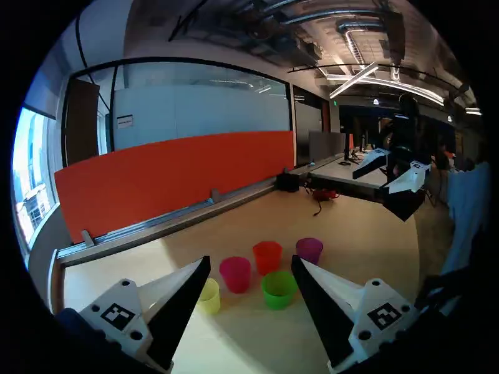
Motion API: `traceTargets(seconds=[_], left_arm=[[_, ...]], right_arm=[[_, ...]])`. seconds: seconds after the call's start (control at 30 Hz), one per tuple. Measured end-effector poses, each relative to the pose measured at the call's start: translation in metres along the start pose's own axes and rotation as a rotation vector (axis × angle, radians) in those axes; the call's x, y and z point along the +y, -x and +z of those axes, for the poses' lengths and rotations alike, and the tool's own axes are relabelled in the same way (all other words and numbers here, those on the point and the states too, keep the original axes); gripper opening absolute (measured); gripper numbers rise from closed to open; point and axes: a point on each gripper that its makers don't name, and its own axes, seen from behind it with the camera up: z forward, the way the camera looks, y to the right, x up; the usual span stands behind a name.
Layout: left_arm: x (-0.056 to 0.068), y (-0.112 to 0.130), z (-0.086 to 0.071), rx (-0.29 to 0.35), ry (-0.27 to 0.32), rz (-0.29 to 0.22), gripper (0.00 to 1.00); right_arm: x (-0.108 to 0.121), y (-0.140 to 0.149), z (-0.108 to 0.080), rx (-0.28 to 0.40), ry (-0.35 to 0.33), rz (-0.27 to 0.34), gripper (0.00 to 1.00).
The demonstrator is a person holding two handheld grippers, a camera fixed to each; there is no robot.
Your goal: Pour water
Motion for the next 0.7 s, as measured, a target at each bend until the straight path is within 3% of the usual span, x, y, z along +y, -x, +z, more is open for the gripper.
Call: traceTargets(seconds=[0.4,0.7], left_arm=[[0.013,0.042,0.018,-0.068,0.038,0.003,0.96],[0.02,0.066,0.03,-0.113,0.063,0.011,0.96]], right_arm=[[-0.026,0.039,0.017,-0.082,-0.076,-0.055,0.99],[-0.036,0.069,0.027,-0.138,-0.116,-0.058,0.99]])
